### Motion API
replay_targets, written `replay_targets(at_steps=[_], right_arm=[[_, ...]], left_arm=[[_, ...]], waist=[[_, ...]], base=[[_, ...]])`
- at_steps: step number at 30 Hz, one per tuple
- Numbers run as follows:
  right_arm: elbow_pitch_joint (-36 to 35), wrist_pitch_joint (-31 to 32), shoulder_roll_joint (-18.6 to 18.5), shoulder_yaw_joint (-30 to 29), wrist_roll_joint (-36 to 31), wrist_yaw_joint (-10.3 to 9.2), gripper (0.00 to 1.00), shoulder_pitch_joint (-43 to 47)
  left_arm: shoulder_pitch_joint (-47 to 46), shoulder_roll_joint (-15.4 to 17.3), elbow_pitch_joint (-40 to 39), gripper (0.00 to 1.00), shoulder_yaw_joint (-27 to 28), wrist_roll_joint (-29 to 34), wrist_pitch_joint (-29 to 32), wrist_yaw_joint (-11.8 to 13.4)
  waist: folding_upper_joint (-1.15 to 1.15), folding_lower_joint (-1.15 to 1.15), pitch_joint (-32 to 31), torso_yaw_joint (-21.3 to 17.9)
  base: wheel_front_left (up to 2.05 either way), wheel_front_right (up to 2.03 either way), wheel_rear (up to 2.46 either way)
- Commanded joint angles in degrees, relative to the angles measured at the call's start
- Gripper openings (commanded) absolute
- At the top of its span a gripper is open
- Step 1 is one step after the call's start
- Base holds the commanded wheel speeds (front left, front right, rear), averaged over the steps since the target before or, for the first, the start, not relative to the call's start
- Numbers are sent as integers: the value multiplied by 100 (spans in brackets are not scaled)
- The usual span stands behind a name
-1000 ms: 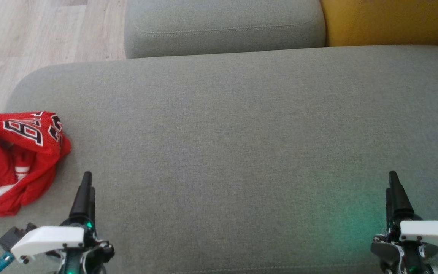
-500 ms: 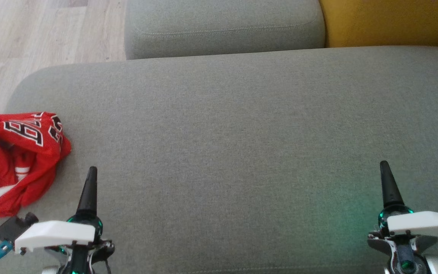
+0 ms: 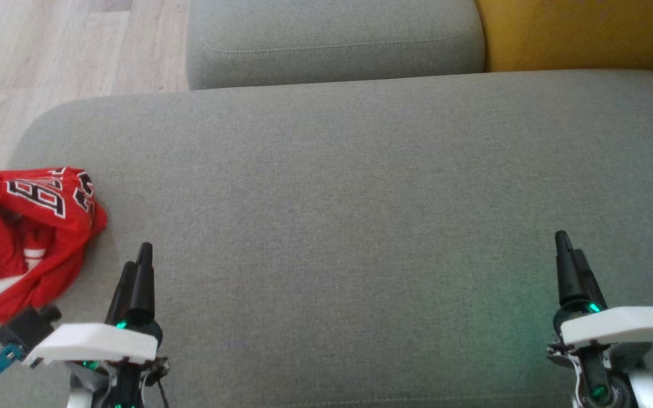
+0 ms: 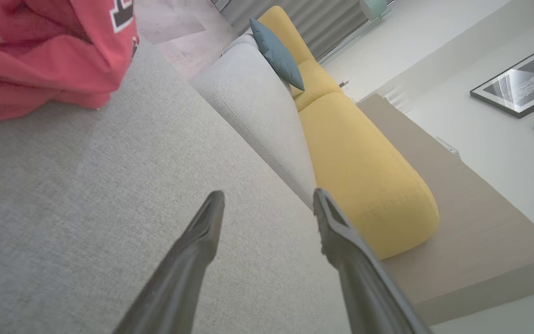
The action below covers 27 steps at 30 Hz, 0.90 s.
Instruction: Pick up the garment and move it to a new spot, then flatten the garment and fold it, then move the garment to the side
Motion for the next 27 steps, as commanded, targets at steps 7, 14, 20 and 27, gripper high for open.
replay_targets(at_steps=[7,14,20,27], right_arm=[[-340,-106,-42,138,-700,14,100,-219],[-428,-165,-16,167,-1229,15,100,-179],[-483,-207,1,213,-1671,16,100,-143],[-539,-232,26,245,-2181,17,100,-93]], left_arm=[[-340,157,-305,100,-16,738,-164,43],[-328,204,-350,100,-91,1296,-282,76],[-329,249,-322,100,-185,1778,-382,101],[-334,293,-303,100,-272,2312,-500,160]], waist=[[0,0,-11,14],[0,0,-18,7],[0,0,-24,7],[0,0,-42,4]], base=[[0,0,0],[0,0,0],[0,0,0],[0,0,0]])
